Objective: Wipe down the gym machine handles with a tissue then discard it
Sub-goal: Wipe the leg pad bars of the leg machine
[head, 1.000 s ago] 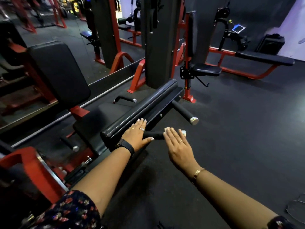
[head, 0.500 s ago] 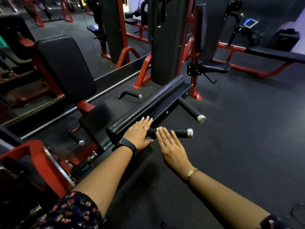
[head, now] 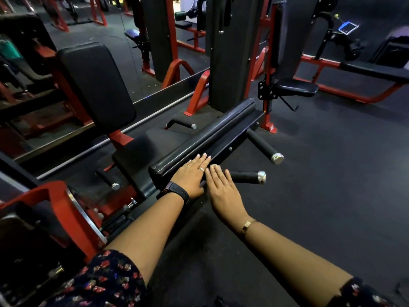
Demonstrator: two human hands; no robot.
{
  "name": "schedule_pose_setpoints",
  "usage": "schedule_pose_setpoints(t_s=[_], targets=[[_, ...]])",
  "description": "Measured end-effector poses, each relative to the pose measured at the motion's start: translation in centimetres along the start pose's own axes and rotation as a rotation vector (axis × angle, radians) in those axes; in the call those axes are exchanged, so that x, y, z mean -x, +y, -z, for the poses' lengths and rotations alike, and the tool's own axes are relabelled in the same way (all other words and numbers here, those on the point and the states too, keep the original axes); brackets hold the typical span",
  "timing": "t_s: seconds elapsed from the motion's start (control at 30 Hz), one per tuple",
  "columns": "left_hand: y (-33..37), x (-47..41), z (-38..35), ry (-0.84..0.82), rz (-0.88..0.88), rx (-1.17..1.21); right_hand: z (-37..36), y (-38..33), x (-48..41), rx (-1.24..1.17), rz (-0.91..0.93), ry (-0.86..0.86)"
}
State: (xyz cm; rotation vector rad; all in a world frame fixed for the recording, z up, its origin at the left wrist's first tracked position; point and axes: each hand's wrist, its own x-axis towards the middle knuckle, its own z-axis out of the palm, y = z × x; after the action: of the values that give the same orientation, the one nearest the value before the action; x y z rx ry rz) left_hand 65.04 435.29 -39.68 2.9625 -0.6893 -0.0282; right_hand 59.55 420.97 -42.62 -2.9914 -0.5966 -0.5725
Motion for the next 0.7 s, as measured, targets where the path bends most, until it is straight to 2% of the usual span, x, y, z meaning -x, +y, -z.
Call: schedule_pose_setpoints(t_s=[0.1, 0.2, 0.3, 0.37, 0.5, 0.6, 0.7], targets=[[0.0, 0.0, -0.1, -0.018, -0.003, -0.006, 0.7, 3.3, 2.5, 0.094, 0.096, 0.061], [0.0, -0.1, 0.0, -0.025, -0.005, -0.003, 1.3, 5.0, 3.0, 0.119, -0.057, 0.128], [0.0, 0.0, 0.0, -0.011, 0.003, -0.015, 1.5, 4.1, 1.7, 0.110, -0.244, 0.135], [0.0, 0.0, -0.1, -0.013, 0.001, -0.021, 1.5, 2.7, 0.1, 0.055, -0.290, 0.102], [0.0, -0.1, 0.1, -0.016, 0.005, -0.010, 0.7, -0.2, -2.2, -0.019, -0.144, 0.022], [0.0, -0.1, 0.1, -0.012, 0.003, 0.004, 0.5, 0.2, -1.1, 0.031, -0.012, 0.003], [0.0, 0.0, 0.0, -0.017, 0.006, 0.011, 1.2, 2.9, 0.5, 0.114, -0.055, 0.001]])
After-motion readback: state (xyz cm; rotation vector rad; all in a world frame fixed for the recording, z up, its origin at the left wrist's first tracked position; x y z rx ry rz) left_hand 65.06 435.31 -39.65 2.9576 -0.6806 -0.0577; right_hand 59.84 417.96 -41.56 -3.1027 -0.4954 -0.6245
